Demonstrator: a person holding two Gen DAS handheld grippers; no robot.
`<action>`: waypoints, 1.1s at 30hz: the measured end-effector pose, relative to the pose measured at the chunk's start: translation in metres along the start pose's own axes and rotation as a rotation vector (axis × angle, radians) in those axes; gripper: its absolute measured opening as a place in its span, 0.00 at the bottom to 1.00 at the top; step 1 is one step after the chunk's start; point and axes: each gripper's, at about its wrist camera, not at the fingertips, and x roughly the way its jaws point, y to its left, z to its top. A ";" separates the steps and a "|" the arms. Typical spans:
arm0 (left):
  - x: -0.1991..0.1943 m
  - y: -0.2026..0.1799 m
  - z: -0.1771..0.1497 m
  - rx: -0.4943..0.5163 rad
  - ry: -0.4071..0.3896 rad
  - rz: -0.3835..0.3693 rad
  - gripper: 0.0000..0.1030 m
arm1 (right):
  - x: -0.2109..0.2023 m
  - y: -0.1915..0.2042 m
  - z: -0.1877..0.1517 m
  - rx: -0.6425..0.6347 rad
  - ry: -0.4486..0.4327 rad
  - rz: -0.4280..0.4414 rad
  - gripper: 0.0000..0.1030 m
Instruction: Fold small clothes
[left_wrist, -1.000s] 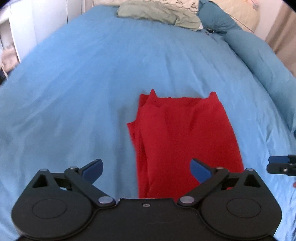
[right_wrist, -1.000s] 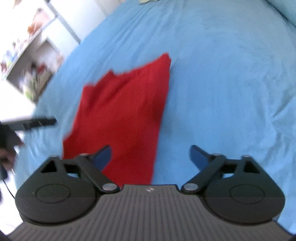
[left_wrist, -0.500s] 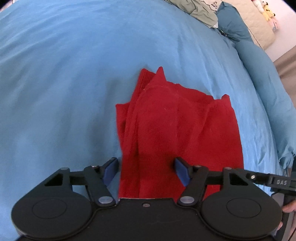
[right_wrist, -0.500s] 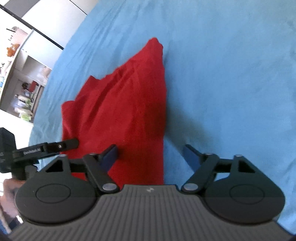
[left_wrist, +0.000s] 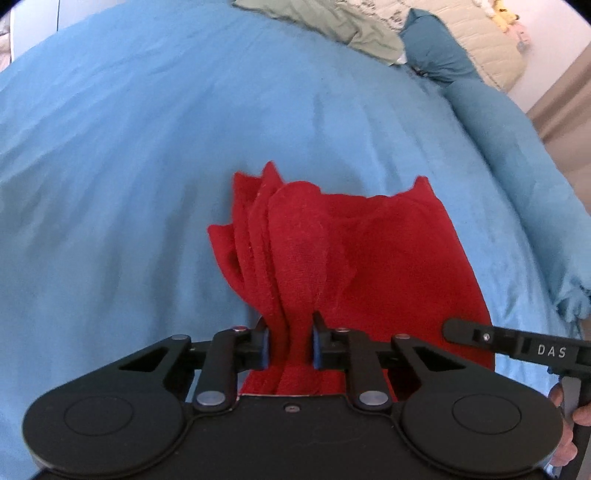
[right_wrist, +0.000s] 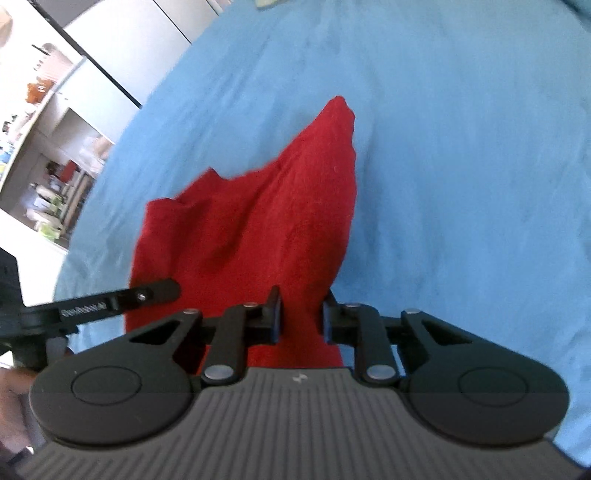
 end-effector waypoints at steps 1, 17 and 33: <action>-0.007 -0.008 -0.003 0.007 -0.005 -0.005 0.21 | -0.011 0.002 -0.001 -0.007 -0.013 0.002 0.34; -0.025 -0.147 -0.124 0.168 0.036 -0.006 0.22 | -0.147 -0.082 -0.106 -0.028 -0.019 -0.066 0.34; -0.012 -0.155 -0.154 0.272 0.011 0.259 0.65 | -0.130 -0.128 -0.139 -0.025 0.001 -0.138 0.82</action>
